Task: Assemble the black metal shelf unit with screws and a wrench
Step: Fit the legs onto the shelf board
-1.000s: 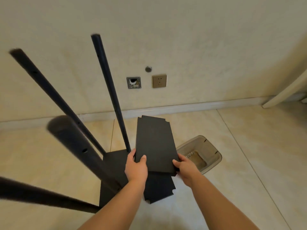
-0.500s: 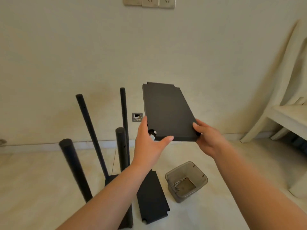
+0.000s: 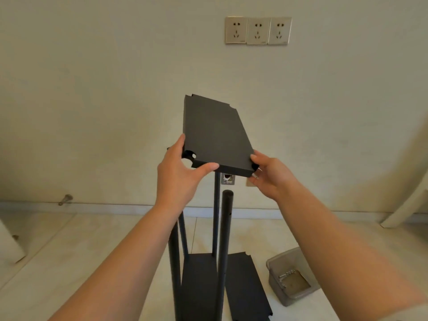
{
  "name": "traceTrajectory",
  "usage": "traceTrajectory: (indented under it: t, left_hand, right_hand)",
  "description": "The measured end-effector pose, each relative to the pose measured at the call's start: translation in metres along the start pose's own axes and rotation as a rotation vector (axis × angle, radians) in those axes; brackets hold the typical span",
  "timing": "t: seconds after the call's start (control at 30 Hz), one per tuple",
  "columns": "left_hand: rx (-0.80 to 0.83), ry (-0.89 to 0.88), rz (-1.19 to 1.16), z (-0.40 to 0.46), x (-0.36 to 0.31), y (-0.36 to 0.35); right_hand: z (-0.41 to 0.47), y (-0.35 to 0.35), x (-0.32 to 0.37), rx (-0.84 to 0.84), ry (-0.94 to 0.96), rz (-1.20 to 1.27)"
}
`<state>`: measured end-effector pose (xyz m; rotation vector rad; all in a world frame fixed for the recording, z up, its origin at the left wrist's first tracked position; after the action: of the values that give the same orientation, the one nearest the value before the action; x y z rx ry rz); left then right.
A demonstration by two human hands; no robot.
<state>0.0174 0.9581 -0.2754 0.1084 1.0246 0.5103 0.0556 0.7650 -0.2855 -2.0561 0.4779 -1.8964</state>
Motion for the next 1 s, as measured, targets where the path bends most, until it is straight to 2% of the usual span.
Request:
traceTrajectory:
  t: [0.3,0.57,1.0]
  left_hand:
    - [-0.067,0.173,0.112,-0.02,0.057,0.014]
    - [-0.066,0.23,0.003,-0.034,0.073,0.001]
    - [-0.099,0.278,-0.138,-0.054,0.082,-0.008]
  right_hand:
    - [0.032,-0.017,-0.054,0.118,-0.14,-0.262]
    - [0.034,0.007,-0.068,0.187,-0.186,-0.103]
    - [0.016,0.028,-0.079,0.062,-0.18,-0.073]
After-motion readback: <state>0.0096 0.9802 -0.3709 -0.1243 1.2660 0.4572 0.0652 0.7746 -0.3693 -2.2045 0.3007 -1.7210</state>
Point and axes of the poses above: each hand's wrist, its own z-axis towards the middle knuckle, its own y-axis out of the back of the hand, x = y × z, the point moved 1 cm from there along z, towards the middle knuckle, and after that the axes turned 1 degree about -z, right-handed, at the moved point
